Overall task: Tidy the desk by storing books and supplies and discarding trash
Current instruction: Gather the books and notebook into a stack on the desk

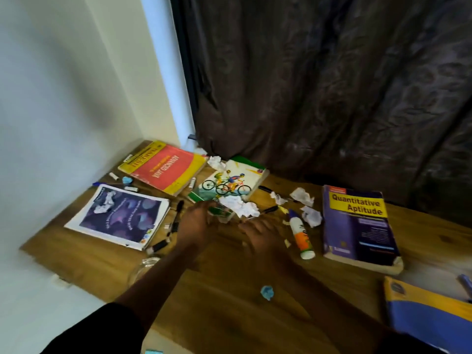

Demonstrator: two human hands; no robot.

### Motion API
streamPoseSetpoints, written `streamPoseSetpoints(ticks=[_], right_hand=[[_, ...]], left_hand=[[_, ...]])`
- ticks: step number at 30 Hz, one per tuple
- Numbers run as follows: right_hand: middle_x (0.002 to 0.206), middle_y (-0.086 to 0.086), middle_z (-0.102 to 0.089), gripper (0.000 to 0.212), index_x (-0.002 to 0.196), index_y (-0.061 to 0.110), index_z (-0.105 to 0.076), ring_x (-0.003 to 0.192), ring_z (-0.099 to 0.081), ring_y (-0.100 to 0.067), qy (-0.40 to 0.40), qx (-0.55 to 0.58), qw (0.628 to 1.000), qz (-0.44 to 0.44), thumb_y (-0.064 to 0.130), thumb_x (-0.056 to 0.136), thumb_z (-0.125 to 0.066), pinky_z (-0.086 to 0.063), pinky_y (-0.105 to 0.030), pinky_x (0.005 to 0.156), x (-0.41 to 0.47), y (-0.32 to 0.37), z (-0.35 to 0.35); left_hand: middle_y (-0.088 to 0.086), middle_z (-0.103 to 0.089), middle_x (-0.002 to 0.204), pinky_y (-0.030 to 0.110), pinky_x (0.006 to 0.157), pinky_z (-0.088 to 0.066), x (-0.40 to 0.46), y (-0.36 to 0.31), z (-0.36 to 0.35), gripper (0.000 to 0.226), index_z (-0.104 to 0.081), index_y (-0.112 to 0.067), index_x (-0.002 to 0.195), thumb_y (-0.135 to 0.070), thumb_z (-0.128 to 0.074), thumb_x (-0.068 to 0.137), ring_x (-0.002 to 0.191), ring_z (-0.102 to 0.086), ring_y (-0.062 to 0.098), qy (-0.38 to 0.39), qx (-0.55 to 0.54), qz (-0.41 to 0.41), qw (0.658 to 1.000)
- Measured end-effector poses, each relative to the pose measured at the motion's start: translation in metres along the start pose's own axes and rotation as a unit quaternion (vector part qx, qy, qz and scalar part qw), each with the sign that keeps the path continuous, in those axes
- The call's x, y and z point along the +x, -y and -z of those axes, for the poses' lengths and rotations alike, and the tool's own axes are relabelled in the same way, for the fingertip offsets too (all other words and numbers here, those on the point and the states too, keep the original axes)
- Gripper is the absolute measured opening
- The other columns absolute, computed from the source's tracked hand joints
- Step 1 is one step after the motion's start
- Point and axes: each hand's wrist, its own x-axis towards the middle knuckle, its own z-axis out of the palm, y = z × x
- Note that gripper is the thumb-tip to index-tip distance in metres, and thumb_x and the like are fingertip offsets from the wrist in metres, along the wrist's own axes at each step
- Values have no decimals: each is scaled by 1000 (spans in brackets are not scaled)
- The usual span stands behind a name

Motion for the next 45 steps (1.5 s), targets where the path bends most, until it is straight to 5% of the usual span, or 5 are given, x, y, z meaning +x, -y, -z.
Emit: streamPoseSetpoints(ticks=[10,22,30,40,45], right_hand=[[153,-16,-44,49,137,19,-58,139,-41,-36,90,12,996,1,51,102,-46,-44,-53,107,71,34,-33],[169,-10,-6,74,159,25,-21,152,-15,-39,139,-64,972,-180,58,98,-47,-31,-58,114,78,-3,-13],[163,-19,-20,127,162,21,-6,144,-28,-47,152,-119,971,-144,97,65,-36,-31,-60,112,78,-13,-22],[164,-20,-16,134,162,19,-3,149,-20,-46,187,-92,966,-156,88,64,-63,-29,-66,114,89,-10,-13],[167,-15,-14,103,161,19,-17,148,-22,-47,174,-131,963,-155,62,82,-68,-39,-64,107,88,-4,-6]], left_hand=[[7,-55,143,47,101,-49,69,60,-3,46,-54,-18,133,-30,-67,90,126,-54,33,129,200,-36,971],[20,-49,141,48,103,-43,134,38,-26,60,-44,-14,138,-51,-55,91,133,-41,41,186,178,20,966],[19,-49,143,44,110,-38,162,15,-15,88,-41,-7,145,-51,-77,79,134,-45,39,190,169,82,963],[16,-64,135,34,89,-42,182,-10,25,42,-59,-13,132,-30,-66,94,123,-58,38,136,-9,67,988],[15,-70,121,32,80,-40,162,-29,47,29,-68,-16,115,-30,-69,90,113,-63,38,76,-31,47,995]])
